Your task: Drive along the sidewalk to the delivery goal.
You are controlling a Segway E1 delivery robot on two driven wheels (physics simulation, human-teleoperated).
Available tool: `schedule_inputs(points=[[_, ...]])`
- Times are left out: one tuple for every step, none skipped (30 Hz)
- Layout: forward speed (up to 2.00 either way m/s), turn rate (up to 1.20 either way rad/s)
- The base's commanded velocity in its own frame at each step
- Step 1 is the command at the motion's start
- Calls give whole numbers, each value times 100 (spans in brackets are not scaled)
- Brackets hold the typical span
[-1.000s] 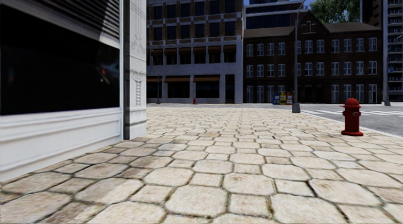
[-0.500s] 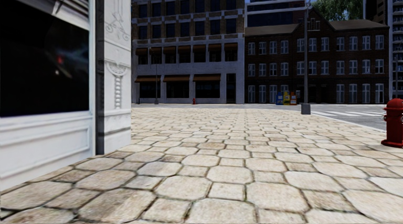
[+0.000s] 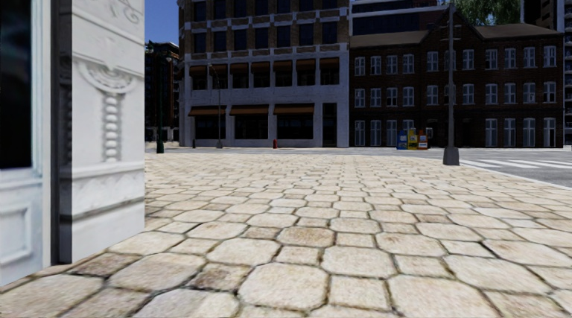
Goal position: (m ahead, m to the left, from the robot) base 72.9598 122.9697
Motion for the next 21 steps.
schedule_inputs(points=[[200,0],[200,0],[200,0],[200,0],[200,0],[200,0],[200,0],[200,0],[200,0],[200,0],[200,0],[200,0],[200,0],[200,0],[200,0],[200,0],[200,0],[200,0],[200,0],[200,0],[200,0]])
